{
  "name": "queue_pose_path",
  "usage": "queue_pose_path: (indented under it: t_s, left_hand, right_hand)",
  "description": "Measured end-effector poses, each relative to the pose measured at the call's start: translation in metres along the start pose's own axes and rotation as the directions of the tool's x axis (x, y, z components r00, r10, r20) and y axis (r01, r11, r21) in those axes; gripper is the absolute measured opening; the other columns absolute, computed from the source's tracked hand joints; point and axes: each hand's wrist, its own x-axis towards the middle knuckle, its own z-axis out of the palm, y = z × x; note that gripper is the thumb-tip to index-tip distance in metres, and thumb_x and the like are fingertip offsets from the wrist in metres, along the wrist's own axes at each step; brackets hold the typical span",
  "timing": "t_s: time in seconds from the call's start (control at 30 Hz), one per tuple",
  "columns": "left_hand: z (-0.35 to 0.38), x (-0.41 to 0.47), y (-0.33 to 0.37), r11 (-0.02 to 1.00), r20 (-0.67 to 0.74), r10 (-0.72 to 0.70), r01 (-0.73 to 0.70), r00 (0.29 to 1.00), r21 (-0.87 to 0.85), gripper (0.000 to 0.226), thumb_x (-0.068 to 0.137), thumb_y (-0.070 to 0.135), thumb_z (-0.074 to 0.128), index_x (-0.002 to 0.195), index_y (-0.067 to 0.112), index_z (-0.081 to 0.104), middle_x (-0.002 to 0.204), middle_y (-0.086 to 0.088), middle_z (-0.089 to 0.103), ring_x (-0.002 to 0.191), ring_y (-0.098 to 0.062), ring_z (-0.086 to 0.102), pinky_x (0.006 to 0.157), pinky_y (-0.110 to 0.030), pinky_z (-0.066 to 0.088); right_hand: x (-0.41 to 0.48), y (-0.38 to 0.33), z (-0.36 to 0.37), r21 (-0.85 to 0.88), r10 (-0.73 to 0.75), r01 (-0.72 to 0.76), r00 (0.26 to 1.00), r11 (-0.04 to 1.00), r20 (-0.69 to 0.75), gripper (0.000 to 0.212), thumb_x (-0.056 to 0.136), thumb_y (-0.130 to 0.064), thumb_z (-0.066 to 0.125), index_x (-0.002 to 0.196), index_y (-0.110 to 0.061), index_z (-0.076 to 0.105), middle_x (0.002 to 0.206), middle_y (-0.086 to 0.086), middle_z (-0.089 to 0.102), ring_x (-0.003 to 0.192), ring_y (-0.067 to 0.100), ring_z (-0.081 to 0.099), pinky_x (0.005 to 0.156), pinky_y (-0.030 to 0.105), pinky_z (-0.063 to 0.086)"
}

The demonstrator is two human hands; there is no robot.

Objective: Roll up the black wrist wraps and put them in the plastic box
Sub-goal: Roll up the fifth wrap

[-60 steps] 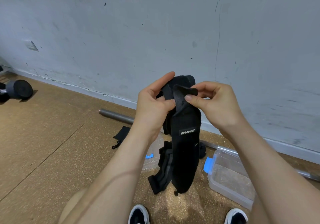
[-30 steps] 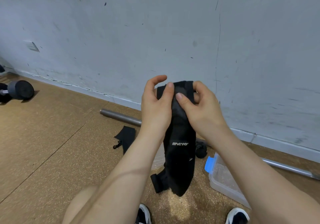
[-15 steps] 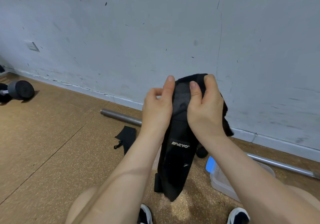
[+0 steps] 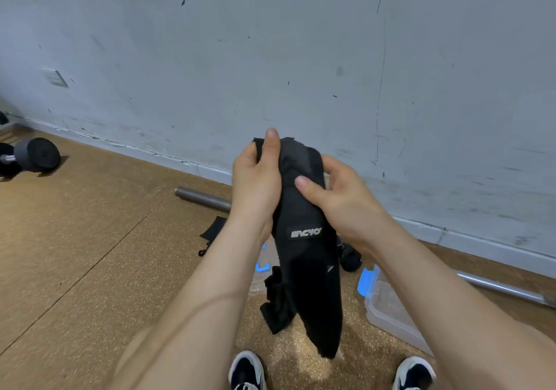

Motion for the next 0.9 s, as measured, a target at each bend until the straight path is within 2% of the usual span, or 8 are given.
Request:
queue_pose_path:
  t_s: [0.1, 0.27, 0.37, 0.47, 0.57, 0.67, 0.8, 0.9]
  left_hand:
    - [0.000, -0.006, 0.001, 0.980, 0.339, -0.198, 0.195, 0.920, 0.043, 0.037, 0.102, 0.045, 0.045, 0.100, 0.018, 0.071, 0.097, -0.003, 0.076, 0.089, -0.019, 0.072, 0.082, -0.038, 0.055]
    - [-0.007, -0.016, -0.017, 0.965, 0.648, -0.245, 0.120, 0.721, 0.232, 0.042, 0.101, 0.042, 0.044, 0.121, 0.013, 0.066, 0.116, -0.003, 0.073, 0.111, -0.018, 0.067, 0.101, -0.036, 0.050]
    - [-0.017, -0.013, -0.022, 0.939, 0.641, -0.303, 0.106, 0.705, 0.326, 0.040, 0.102, 0.038, 0.046, 0.121, 0.009, 0.066, 0.112, -0.008, 0.071, 0.106, -0.023, 0.064, 0.100, -0.041, 0.049]
    - [-0.021, -0.014, -0.032, 0.862, 0.602, -0.391, 0.047, 0.697, 0.505, 0.026, 0.098, 0.026, 0.058, 0.124, 0.021, 0.062, 0.119, -0.002, 0.070, 0.109, -0.016, 0.066, 0.092, -0.030, 0.053]
    - [-0.023, -0.019, -0.051, 0.774, 0.554, -0.539, 0.114, 0.634, 0.623, 0.029, 0.094, 0.023, 0.064, 0.122, 0.031, 0.058, 0.118, 0.003, 0.070, 0.111, -0.014, 0.065, 0.102, -0.040, 0.049]
    - [-0.025, -0.027, -0.060, 0.707, 0.579, -0.628, 0.069, 0.520, 0.704, 0.020, 0.096, 0.026, 0.061, 0.098, 0.044, 0.070, 0.115, 0.003, 0.072, 0.117, -0.017, 0.064, 0.108, -0.047, 0.045]
    - [-0.028, -0.033, -0.058, 0.755, 0.675, -0.628, 0.096, 0.387, 0.648, 0.044, 0.093, -0.008, 0.056, 0.100, 0.034, 0.067, 0.106, 0.009, 0.070, 0.102, -0.005, 0.064, 0.094, -0.029, 0.052]
    - [-0.024, -0.040, -0.053, 0.703, 0.682, -0.651, -0.073, 0.333, 0.707, 0.035, 0.088, -0.016, 0.055, 0.093, 0.019, 0.057, 0.095, 0.001, 0.061, 0.084, 0.003, 0.061, 0.075, -0.011, 0.050]
  right_hand:
    - [0.007, -0.004, -0.009, 0.077, 0.002, 0.019, 0.961, 0.997, -0.276, 0.017, 0.098, -0.008, 0.057, 0.112, -0.012, 0.066, 0.106, 0.009, 0.074, 0.096, 0.025, 0.072, 0.087, 0.043, 0.059]
    - [0.012, -0.014, -0.034, 0.258, 0.082, 0.039, 0.894, 0.965, -0.440, 0.013, 0.100, -0.010, 0.054, 0.093, -0.013, 0.065, 0.081, 0.003, 0.070, 0.068, 0.016, 0.068, 0.063, 0.031, 0.058]
    - [0.012, -0.018, -0.039, 0.336, 0.101, 0.060, 0.892, 0.940, -0.440, 0.012, 0.101, -0.012, 0.053, 0.099, -0.010, 0.065, 0.081, 0.005, 0.069, 0.065, 0.016, 0.067, 0.059, 0.031, 0.058]
    - [0.012, -0.021, -0.042, 0.401, 0.123, 0.071, 0.891, 0.913, -0.436, 0.014, 0.101, -0.014, 0.053, 0.105, -0.008, 0.065, 0.085, 0.007, 0.069, 0.065, 0.017, 0.068, 0.059, 0.032, 0.059]
    - [0.011, -0.017, -0.034, 0.367, 0.092, 0.074, 0.906, 0.927, -0.414, 0.012, 0.101, -0.012, 0.054, 0.096, -0.011, 0.065, 0.080, 0.004, 0.069, 0.065, 0.015, 0.067, 0.059, 0.029, 0.058]
    - [0.013, -0.016, -0.029, 0.334, 0.067, 0.088, 0.902, 0.938, -0.426, 0.015, 0.100, -0.012, 0.055, 0.091, -0.016, 0.066, 0.080, 0.001, 0.070, 0.071, 0.017, 0.068, 0.066, 0.032, 0.058]
    - [0.015, -0.017, -0.035, 0.385, 0.095, 0.093, 0.892, 0.918, -0.441, 0.013, 0.101, -0.012, 0.054, 0.100, -0.009, 0.066, 0.085, 0.006, 0.069, 0.075, 0.021, 0.067, 0.068, 0.036, 0.057]
    - [0.015, -0.017, -0.035, 0.433, 0.131, 0.083, 0.888, 0.897, -0.441, 0.014, 0.101, -0.014, 0.054, 0.103, -0.008, 0.067, 0.086, 0.007, 0.069, 0.075, 0.022, 0.066, 0.066, 0.035, 0.057]
